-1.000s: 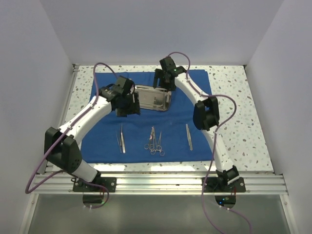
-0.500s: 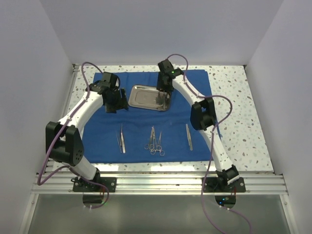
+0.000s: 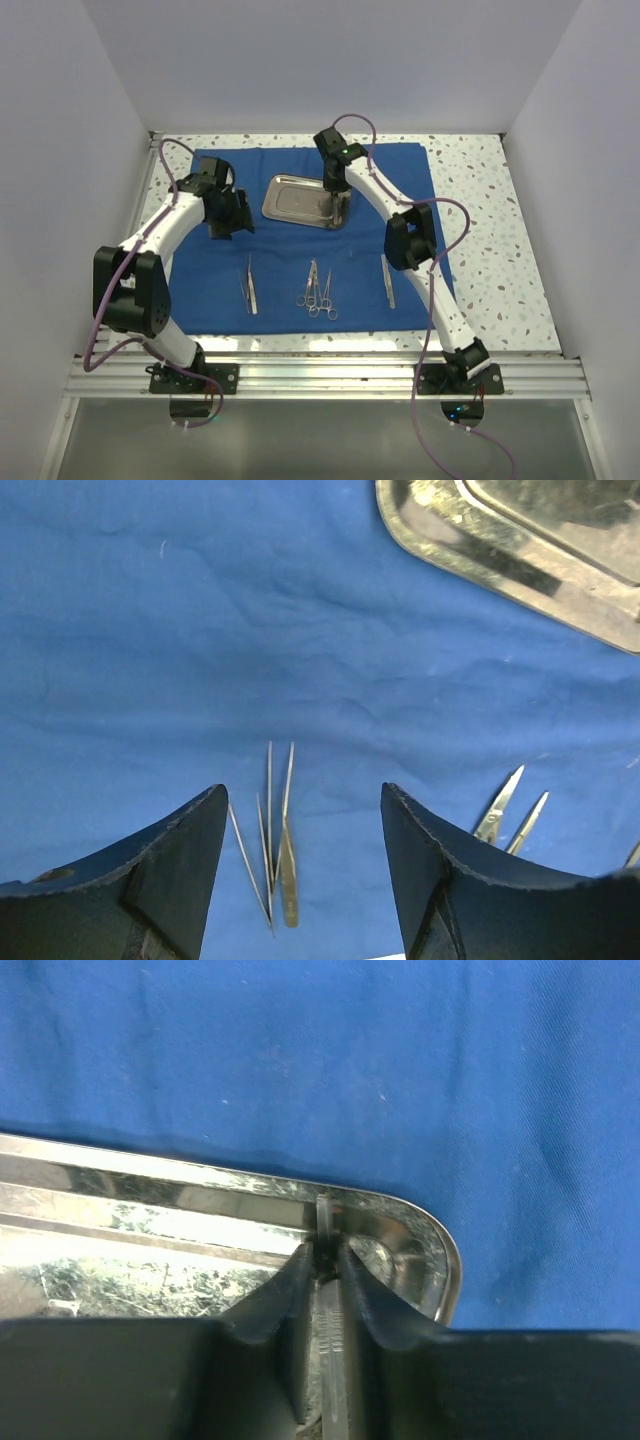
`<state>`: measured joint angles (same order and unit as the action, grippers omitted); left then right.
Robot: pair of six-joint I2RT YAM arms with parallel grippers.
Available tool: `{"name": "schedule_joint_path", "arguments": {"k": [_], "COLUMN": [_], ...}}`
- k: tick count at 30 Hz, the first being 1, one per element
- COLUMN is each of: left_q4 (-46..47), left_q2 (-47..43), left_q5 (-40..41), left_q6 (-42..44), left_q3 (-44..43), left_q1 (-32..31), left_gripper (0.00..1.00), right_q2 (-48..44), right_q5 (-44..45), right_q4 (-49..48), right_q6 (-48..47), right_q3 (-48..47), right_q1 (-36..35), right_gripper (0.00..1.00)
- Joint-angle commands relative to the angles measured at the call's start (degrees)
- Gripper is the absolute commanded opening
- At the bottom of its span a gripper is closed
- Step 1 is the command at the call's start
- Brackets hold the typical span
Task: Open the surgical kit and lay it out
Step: Pick up the medical item from the container.
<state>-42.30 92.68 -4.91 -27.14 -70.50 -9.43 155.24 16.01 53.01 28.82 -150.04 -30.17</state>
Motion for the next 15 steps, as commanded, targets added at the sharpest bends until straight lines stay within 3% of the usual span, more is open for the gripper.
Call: {"name": "schedule_joint_path", "arguments": {"k": [1, 4, 15], "left_q4": [2.66, 2.67, 0.38], "left_q2": [-1.10, -1.19, -1.01], "left_q5": [-1.42, -1.60, -0.46], "left_q6": [1.56, 2.00, 3.23], "left_q3": [1.50, 2.03, -1.65], "left_q1": [1.25, 1.61, 1.96], "left_gripper": [0.66, 0.65, 0.63], "right_q2": [3.05, 3.49, -2.56], "right_q5": [-1.15, -1.68, -2.91], "right_q4": [7.80, 8.07, 4.38], "right_q6": [-0.69, -0.61, 0.71], "right_q3": [0.27, 0.27, 2.11], "right_q1": [-1.11, -1.03, 0.11], "right_gripper": [0.17, 0.00, 0.00]}}
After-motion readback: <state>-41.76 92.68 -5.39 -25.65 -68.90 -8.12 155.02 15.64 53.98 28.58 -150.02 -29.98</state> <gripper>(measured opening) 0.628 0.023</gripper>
